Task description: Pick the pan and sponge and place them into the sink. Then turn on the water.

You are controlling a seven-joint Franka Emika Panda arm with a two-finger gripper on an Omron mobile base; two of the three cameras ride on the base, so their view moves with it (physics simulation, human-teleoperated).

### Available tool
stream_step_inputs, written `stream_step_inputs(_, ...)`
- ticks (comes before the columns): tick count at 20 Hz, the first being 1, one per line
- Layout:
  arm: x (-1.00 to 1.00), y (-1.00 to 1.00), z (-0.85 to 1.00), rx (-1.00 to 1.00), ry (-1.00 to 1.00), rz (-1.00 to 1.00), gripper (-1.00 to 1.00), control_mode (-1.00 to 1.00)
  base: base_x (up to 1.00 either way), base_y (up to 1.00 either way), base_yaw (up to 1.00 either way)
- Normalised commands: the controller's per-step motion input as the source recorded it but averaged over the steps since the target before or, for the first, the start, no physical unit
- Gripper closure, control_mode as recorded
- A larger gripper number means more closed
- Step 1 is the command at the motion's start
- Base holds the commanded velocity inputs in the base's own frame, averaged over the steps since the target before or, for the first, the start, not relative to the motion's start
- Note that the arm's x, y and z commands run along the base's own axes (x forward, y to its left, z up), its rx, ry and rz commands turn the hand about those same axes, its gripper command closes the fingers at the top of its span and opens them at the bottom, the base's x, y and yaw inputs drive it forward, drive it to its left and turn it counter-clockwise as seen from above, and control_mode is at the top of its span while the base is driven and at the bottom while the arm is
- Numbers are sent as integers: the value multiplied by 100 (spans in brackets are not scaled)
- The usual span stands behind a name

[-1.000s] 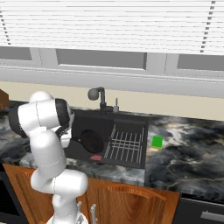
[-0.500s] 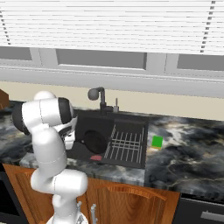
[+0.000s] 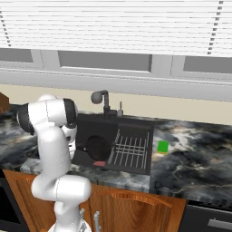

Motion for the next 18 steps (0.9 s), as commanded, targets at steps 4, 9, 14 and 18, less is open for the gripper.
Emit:
stream_step_inputs(4,21,-6,-31,0,14,0,100,-100,0,0,0)
stream_step_inputs(9,21,-14,-28,0,17,0,100,-100,0,0,0)
stream_step_inputs(14,22,-12,-23,1,17,0,100,-100,0,0,0)
stream_step_inputs(18,26,-5,-20,2,17,0,100,-100,0,0,0)
